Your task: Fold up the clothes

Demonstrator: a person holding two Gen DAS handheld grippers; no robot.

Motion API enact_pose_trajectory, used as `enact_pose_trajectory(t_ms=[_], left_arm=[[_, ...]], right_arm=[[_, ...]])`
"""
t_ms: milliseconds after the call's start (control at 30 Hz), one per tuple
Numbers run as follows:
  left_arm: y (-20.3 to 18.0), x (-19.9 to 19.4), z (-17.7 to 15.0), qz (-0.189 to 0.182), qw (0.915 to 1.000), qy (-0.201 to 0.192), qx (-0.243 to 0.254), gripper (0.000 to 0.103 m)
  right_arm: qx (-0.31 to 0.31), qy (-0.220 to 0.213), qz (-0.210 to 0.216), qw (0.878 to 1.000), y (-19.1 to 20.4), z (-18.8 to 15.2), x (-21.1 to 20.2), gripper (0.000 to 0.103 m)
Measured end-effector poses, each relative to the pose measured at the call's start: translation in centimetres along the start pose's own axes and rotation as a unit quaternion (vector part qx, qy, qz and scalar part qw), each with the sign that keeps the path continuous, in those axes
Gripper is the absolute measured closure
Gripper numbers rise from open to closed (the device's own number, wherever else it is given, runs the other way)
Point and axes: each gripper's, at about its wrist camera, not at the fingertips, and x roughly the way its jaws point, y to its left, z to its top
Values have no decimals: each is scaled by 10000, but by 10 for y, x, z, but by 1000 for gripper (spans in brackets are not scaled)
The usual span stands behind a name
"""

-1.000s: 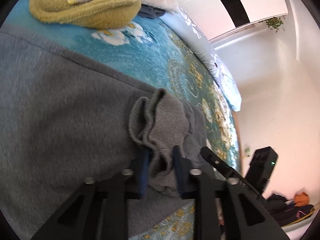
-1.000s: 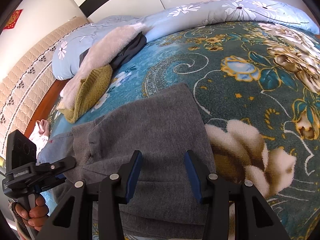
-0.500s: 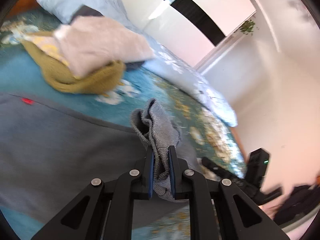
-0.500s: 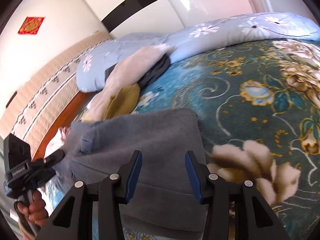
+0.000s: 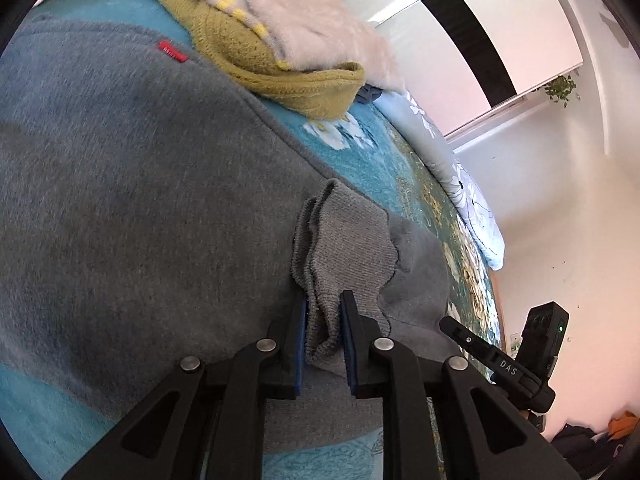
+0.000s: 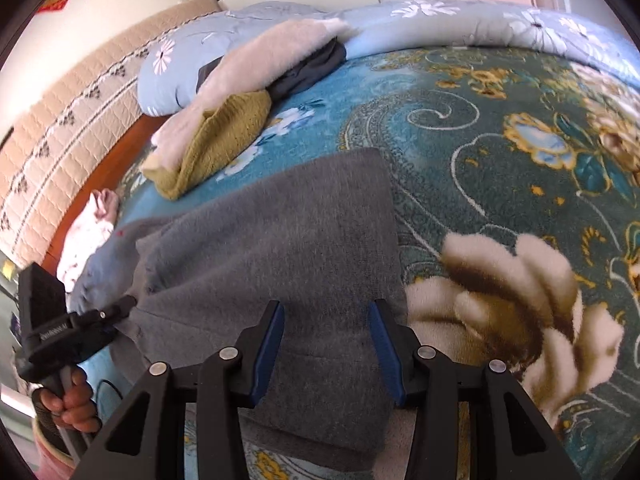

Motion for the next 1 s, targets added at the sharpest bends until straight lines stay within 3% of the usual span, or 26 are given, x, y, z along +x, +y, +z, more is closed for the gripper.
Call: enact_pose_trajectory(t_ms=[133,267,367,467,600,700,767,900,1000], left_arm=[[4,-7,-3,-157,9998,-36,-85,83],[11,-41,-6,-496,9976,-472,-116,83],[29,-84,0,-438,9924,-1098,-353,83],[59,-142,5,-106,9786,-1922,-733,83],[99,-196,-1,358,9579,-2551,-1265,83],[127,-213,-12,425,9399,-2902,-1747,78],[144,-217,-17,525,9322,-2943,-2039,75],[155,-199,-15,503,9419,-2491,-2196,59],[156,-180,-13,517,9509,-2090,-2225,53]], right_arm=[[-169,-31,-114,9998,4,-1,0,54],[-12,-106,-13,9999,-2,-1,-3,54],[79,-146,28,9999,-3,1,-5,54],[61,-172,-12,9998,-2,1,-5,54],[-64,-208,-135,9997,2,1,-3,54],[-124,-249,-213,9994,4,1,-4,54],[-98,-278,-224,9993,3,2,-5,54],[-3,-360,-220,9991,2,2,-7,54],[7,-353,-276,9990,2,3,-5,54]])
